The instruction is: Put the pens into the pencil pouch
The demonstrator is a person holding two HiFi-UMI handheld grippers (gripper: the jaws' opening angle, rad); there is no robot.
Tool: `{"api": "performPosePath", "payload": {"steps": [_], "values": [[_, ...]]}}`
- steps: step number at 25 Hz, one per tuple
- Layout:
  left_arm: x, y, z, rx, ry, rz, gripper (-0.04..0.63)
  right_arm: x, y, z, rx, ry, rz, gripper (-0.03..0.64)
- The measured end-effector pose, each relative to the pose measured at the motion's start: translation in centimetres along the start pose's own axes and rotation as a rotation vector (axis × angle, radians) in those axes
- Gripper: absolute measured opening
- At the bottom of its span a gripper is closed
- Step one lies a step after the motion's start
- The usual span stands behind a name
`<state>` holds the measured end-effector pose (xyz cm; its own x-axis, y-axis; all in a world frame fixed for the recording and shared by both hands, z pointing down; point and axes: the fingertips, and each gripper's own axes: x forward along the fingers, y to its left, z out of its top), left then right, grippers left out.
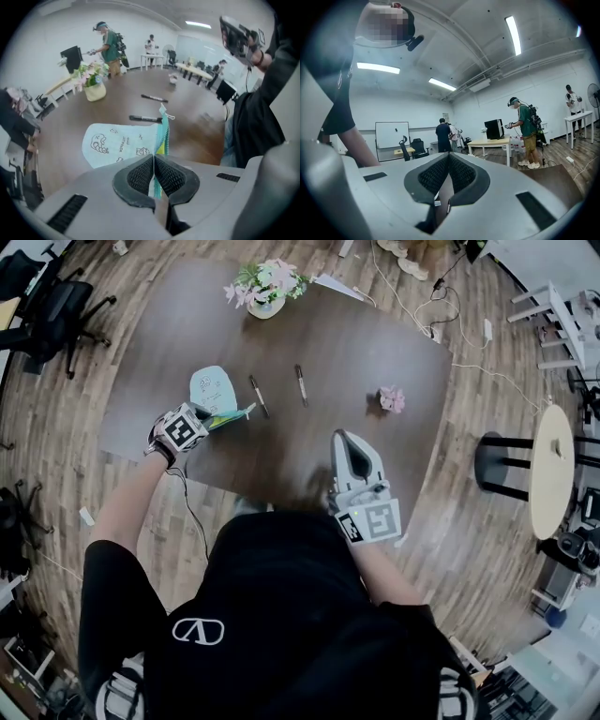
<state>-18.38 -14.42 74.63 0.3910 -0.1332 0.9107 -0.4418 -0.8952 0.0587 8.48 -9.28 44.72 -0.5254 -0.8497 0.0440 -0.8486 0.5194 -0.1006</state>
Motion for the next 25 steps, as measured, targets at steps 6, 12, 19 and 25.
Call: {"api": "performPosePath", "payload": {"steps": [6, 12, 19, 25], "values": [[-6.7, 1.2, 5.1, -0.341, -0.309, -0.028, 0.009, 0.4, -0.3, 0.8, 0.016, -0.026, 0.013, -0.002], [-13.0, 0.0, 9.5, -0.62, -0.658, -0.128, 0.008, 0.9, -0.6, 1.8, 0.023, -0.059, 0.012, -0.002], [-21.3, -4.0, 14.9, -0.686, -1.011, -0.125, 0.009, 0.7, -1.3, 2.2, 0.031, -0.07, -0.014, -0.002], [-25.7, -7.4, 17.6, -0.764, -1.19, -0.144, 0.009, 0.4, -1.2, 2.6, 0.029, -0.077, -0.023, -0.002]]}}
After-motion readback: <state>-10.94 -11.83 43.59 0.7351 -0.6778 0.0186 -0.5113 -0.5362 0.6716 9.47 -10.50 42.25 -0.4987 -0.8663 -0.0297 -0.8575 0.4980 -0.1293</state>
